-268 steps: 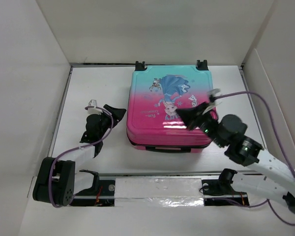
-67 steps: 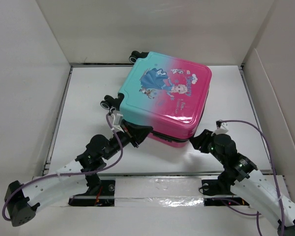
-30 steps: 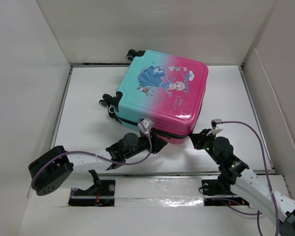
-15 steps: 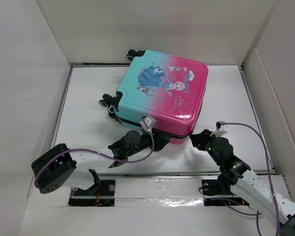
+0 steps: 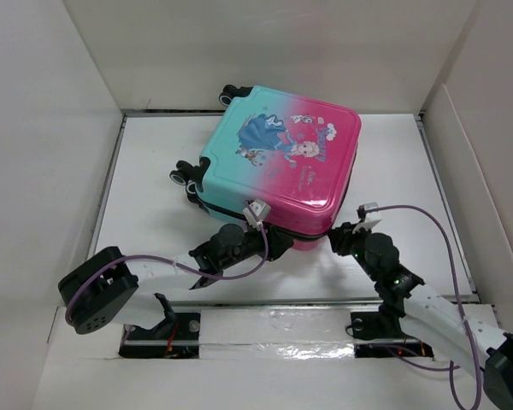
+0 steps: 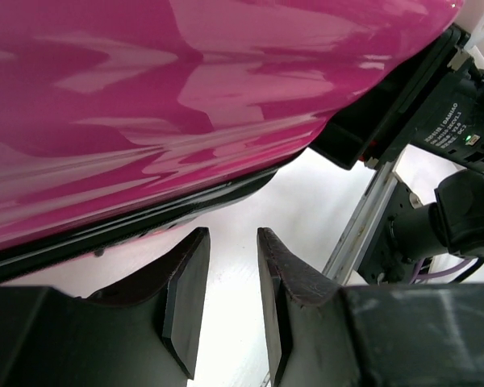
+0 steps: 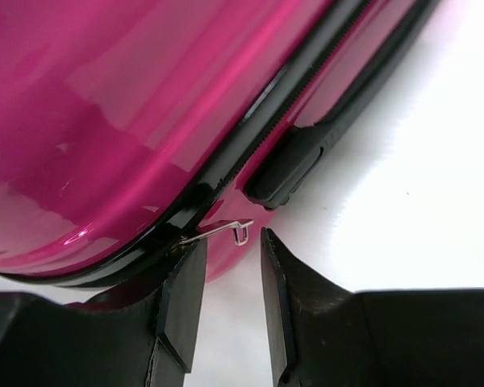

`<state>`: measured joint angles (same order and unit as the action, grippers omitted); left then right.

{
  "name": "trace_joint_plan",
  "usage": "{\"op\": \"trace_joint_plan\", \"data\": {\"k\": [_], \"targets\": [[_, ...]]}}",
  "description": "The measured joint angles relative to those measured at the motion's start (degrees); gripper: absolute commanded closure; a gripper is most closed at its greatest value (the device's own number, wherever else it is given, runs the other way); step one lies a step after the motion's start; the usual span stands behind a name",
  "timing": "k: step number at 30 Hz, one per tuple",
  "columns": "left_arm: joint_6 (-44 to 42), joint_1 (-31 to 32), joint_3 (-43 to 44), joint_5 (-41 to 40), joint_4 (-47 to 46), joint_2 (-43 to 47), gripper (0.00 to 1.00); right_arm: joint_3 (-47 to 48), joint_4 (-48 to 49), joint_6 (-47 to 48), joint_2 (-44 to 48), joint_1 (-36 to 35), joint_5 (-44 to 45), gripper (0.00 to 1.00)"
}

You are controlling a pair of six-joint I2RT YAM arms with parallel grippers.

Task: Pack the luggage

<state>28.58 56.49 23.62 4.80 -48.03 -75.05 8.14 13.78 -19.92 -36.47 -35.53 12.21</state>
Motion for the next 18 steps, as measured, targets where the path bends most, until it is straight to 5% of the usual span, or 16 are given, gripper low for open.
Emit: {"op": "trace_joint_plan", "data": {"k": [4,9,15,18], "targets": [[0.0,-0.3,0.0,0.0,0.0,0.0,0.73,0.0,4.4,4.1,-3.5,1.7,-6.7,0.6],[0.0,-0.4,0.0,-0.2,0.0,0.0,0.74,0.0,7.3,7.0,-6.1,2.5,-14.4,0.46],[0.0,-0.4,0.0,-0.3,0.0,-0.1,0.74,0.0,7.9,8.2,-6.1,2.5,-17.4,0.45],[0.2,-0.4,0.0,-0.4,0.0,-0.2,0.75,0.0,8.2,8.3,-6.2,2.5,-17.9,0.52]]}}
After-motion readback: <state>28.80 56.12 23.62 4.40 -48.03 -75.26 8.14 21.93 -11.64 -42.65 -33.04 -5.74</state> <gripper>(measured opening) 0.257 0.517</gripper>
